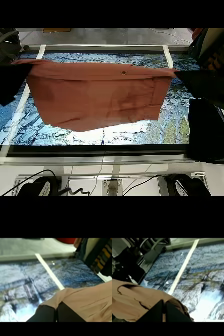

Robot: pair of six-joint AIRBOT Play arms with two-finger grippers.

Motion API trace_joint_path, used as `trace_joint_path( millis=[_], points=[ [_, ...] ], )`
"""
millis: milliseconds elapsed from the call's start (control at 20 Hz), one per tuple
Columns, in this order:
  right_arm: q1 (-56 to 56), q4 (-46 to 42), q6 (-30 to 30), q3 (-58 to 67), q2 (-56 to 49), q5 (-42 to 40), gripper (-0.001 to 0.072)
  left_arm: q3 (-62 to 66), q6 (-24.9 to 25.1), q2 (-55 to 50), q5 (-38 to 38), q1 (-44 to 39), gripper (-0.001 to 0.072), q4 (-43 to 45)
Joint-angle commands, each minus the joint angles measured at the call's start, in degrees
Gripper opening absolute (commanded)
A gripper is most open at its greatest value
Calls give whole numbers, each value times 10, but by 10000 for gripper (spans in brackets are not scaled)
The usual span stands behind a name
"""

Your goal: Fold the clothes and pants, and hang the long-sleeved shirts on hangers.

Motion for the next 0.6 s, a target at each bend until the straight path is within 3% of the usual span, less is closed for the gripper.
trace_joint_path(
  millis=[0, 100, 250, 350, 550],
  points=[
    [14, -12, 49, -62, -36, -7, 21, -62, -48, -36, 1, -5, 4, 12],
    [41, -12, 51, -123, -96, -75, 21, -121, -47, -111, 26, -26, 5, 11],
    [86, -9, 51, -156, -228, -262, 21, -148, 24, -261, 181, -96, 5, 7],
    [95, -7, 51, -143, -314, -352, 21, -138, 29, -345, 249, -131, 5, -17],
    [74, -15, 49, -123, -403, -351, 21, -131, 28, -410, 189, -146, 5, -33]
  ],
)
